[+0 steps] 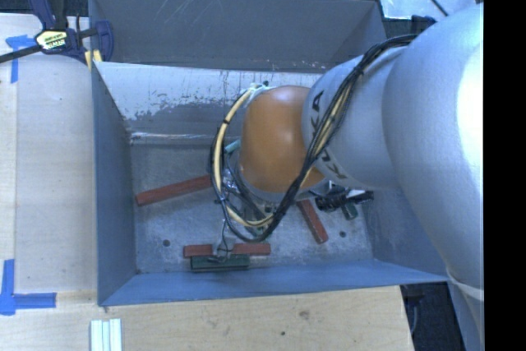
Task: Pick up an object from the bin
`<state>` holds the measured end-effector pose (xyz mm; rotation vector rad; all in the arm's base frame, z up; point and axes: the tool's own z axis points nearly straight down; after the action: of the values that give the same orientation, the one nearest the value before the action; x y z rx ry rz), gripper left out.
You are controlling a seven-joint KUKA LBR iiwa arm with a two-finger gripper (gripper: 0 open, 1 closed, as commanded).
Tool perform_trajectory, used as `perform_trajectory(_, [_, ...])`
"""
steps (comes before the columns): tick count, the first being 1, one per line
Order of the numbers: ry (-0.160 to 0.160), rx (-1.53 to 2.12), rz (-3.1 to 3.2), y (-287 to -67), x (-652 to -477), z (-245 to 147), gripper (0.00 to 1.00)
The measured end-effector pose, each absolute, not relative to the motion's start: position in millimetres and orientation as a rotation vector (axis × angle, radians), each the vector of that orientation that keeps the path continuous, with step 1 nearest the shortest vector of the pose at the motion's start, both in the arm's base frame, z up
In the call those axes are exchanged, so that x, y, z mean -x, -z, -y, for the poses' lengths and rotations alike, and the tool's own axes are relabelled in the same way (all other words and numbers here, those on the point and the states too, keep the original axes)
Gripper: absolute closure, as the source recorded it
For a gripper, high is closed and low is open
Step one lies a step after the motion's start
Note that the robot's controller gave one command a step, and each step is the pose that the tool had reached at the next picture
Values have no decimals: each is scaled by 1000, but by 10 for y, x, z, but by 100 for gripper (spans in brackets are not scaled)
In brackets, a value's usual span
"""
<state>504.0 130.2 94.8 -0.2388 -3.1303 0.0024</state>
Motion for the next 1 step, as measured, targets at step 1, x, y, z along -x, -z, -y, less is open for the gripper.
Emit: perform_trajectory(1, [0, 271, 3130, -961, -5052, -1455, 0])
